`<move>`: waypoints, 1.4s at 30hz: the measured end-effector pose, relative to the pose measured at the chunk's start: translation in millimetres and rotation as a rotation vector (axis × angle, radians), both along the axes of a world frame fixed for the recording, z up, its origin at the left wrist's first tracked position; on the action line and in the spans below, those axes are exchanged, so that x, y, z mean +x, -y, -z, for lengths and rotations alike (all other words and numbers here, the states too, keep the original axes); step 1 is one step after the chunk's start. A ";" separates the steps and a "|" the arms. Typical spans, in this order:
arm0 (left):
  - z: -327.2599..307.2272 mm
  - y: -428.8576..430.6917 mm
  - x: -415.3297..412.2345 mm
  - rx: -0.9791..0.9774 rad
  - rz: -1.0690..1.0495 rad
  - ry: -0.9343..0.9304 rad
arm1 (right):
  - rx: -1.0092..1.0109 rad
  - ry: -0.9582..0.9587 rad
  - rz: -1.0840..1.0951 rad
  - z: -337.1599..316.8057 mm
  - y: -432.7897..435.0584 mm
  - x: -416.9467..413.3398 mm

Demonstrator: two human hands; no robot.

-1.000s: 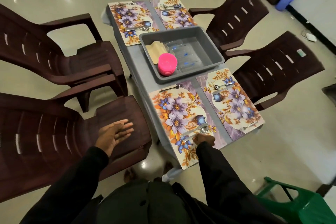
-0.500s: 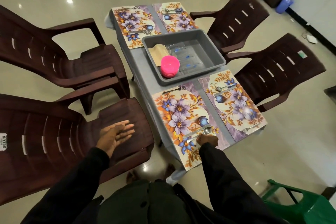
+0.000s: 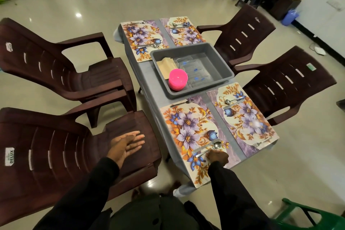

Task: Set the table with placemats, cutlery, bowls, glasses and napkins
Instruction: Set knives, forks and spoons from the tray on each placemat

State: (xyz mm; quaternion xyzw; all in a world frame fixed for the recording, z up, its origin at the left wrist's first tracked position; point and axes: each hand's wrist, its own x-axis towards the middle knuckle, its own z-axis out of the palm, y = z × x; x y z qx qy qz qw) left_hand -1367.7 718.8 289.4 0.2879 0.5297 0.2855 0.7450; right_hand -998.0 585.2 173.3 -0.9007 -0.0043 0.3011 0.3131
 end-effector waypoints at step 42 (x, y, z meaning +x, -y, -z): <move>-16.3 -124.2 125.8 -0.003 -0.033 -0.009 | 0.473 -0.030 -0.267 -82.3 -159.4 31.9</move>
